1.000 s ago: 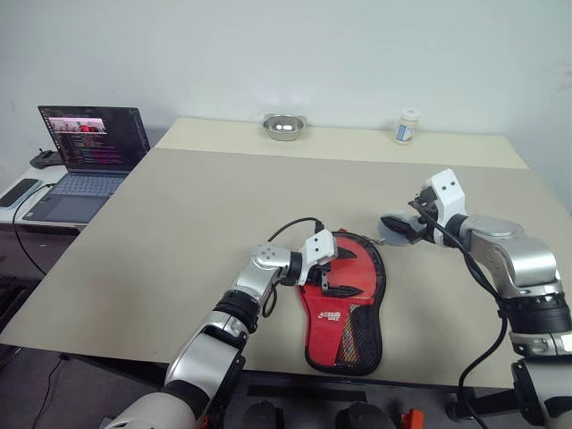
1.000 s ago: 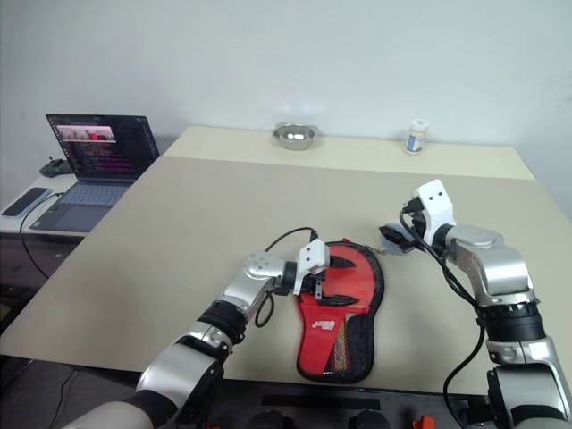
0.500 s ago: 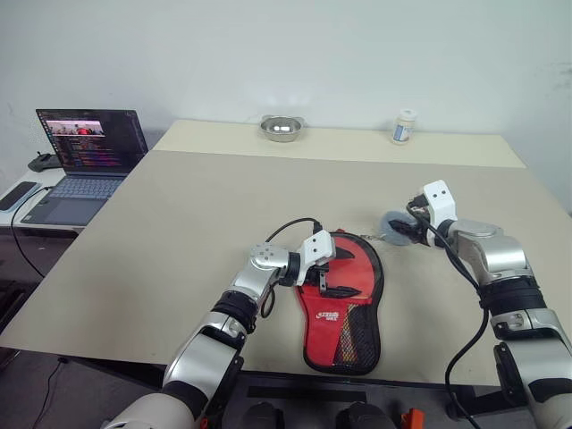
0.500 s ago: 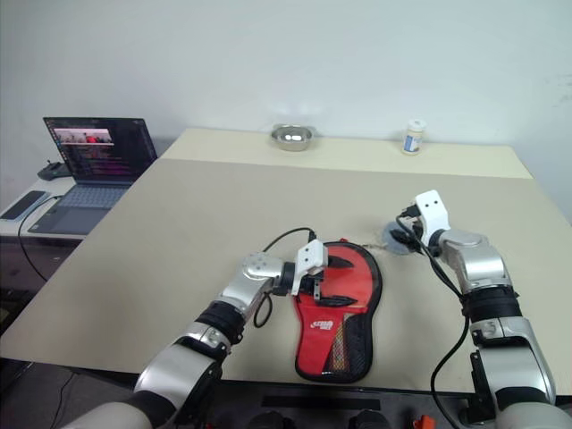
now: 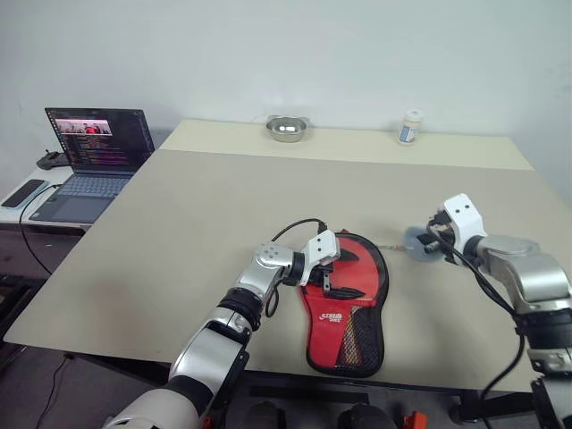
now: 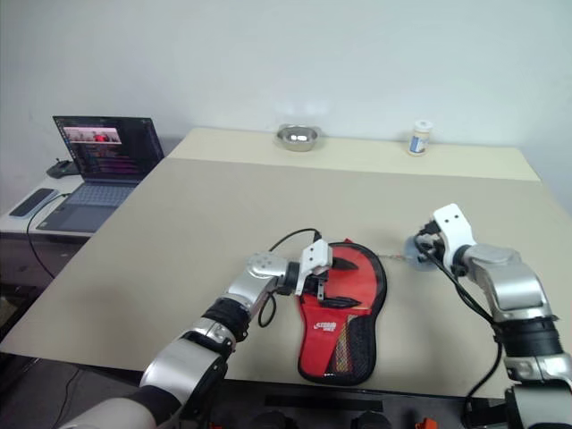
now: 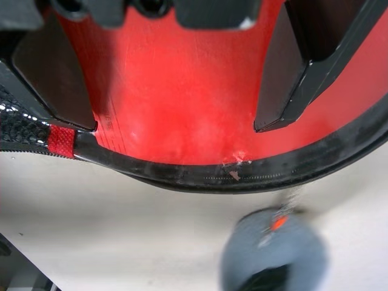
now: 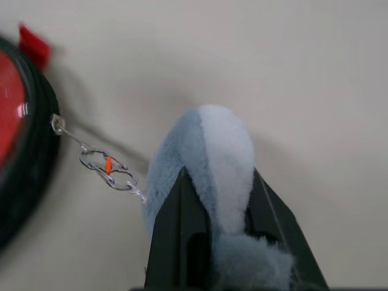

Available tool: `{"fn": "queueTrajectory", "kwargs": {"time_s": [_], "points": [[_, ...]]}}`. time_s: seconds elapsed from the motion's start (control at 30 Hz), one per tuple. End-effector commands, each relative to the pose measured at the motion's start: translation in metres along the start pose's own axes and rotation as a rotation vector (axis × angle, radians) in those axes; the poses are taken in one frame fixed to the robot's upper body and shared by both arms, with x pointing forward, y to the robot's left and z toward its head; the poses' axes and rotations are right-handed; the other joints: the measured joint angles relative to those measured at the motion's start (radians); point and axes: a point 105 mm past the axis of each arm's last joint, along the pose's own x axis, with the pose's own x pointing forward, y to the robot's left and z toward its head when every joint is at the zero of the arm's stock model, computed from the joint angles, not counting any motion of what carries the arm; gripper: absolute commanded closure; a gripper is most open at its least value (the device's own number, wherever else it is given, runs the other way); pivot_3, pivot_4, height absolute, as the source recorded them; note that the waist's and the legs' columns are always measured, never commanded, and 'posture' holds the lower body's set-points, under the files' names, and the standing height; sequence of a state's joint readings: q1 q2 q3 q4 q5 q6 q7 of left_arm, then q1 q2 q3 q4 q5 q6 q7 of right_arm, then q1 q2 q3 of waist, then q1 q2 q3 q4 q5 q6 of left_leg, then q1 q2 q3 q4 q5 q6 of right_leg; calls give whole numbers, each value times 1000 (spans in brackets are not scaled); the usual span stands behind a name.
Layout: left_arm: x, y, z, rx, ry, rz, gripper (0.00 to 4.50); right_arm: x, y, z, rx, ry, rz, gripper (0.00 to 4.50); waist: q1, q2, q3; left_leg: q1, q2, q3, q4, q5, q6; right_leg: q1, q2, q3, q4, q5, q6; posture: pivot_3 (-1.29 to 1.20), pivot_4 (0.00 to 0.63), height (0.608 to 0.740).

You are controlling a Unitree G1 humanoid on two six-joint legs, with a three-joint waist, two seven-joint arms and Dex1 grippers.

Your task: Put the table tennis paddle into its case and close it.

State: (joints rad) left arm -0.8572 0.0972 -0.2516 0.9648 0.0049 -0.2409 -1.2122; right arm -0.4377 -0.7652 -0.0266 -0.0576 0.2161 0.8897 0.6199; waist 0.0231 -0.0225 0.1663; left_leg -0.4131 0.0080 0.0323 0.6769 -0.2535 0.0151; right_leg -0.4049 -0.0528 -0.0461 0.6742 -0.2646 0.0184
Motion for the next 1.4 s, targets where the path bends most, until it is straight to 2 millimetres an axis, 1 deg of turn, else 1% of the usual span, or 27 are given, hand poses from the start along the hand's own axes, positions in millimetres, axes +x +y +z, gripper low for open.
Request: {"fn": "queueTrajectory", "kwargs": {"time_s": [0.03, 0.1, 0.17, 0.23, 0.33, 0.43, 0.57, 0.63, 0.77, 0.9, 1.03, 1.1, 1.2, 1.4], "points": [[-2, -19, -44, -129, 115, -28, 0, -32, -3, 0, -55, 28, 6, 4329, 2, 2, -2, 0, 0, 0, 0, 0, 0, 0, 0, 0, 0, -1, 2, 0, 150, 740], [-1, -19, -45, -131, 118, -29, 0, -53, 3, -5, -104, 73, 53, 4329, 3, 4, -4, 0, 0, 0, 0, 0, 0, 0, 0, 0, 0, -2, 3, 0, 150, 740], [0, -19, -44, -133, 116, -26, 0, -68, 13, -9, -134, 111, 105, 4329, 4, 6, -5, -1, -1, -2, 0, 0, 0, 0, 0, -2, -1, -2, 4, 0, 150, 740], [1, -19, -44, -134, 116, -25, 0, -78, 32, -15, -152, 146, 179, 4330, 4, 5, -5, -2, -1, -2, 0, 0, 0, 1, 0, -2, -2, -2, 4, 0, 150, 740], [3, -20, -44, -134, 116, -28, 0, -90, 71, -28, -184, 187, 312, 4330, 8, 6, -6, -2, 0, -5, 0, 0, 0, 4, 0, -6, -9, -1, 6, 0, 150, 740], [5, -21, -45, -133, 117, -27, 0, -99, 104, -39, -203, 209, 404, 4331, 7, 7, -7, -1, 0, -8, -1, -1, 1, 11, 0, -10, -16, 0, 7, 0, 150, 740], [7, -22, -47, -134, 124, -19, 0, -105, 130, -52, -230, 236, 475, 4331, 6, 8, -9, 0, 0, -16, 0, -1, 1, 18, -1, -18, -24, 1, 10, 0, 150, 740], [7, -22, -47, -134, 126, -18, 0, -107, 135, -55, -237, 245, 490, 4331, 7, 7, -10, 0, 0, -18, -1, -1, 1, 20, -1, -20, -27, 2, 10, 0, 150, 740], [9, -21, -47, -130, 131, -7, 0, -121, 143, -64, -262, 295, 564, 4331, 10, 7, -10, -1, -1, -20, -1, -1, 1, 21, -1, -22, -29, 2, 10, 0, 150, 740], [11, -21, -48, -128, 133, -2, 0, -138, 160, -71, -279, 328, 702, 4332, 23, 7, -11, -1, -2, -22, -1, -2, 1, 22, -2, -23, -30, 2, 10, 0, 150, 740], [11, -22, -49, -126, 136, 1, 0, -148, 171, -77, -262, 328, 781, 4338, 37, 7, -12, -1, -3, -23, -1, -3, 2, 24, -2, -25, -31, 1, 11, 0, 150, 740], [12, -21, -49, -125, 138, 5, 0, -147, 175, -76, -255, 298, 780, 4342, 38, 7, -12, -1, -4, -24, -1, -4, 3, 25, -2, -25, -32, 1, 12, 0, 150, 740], [13, -21, -49, -123, 140, 9, 0, -139, 174, -76, -262, 273, 728, 4342, 38, 7, -13, -1, -7, -24, -1, -5, 5, 25, -3, -25, -32, 0, 13, 0, 150, 740], [14, -20, -47, -117, 136, 14, 0, -129, 158, -64, -233, 234, 629, 4343, 33, 6, -13, 2, -6, -24, 0, -5, 5, 28, -5, -25, -31, 0, 13, 0, 150, 740]]}}
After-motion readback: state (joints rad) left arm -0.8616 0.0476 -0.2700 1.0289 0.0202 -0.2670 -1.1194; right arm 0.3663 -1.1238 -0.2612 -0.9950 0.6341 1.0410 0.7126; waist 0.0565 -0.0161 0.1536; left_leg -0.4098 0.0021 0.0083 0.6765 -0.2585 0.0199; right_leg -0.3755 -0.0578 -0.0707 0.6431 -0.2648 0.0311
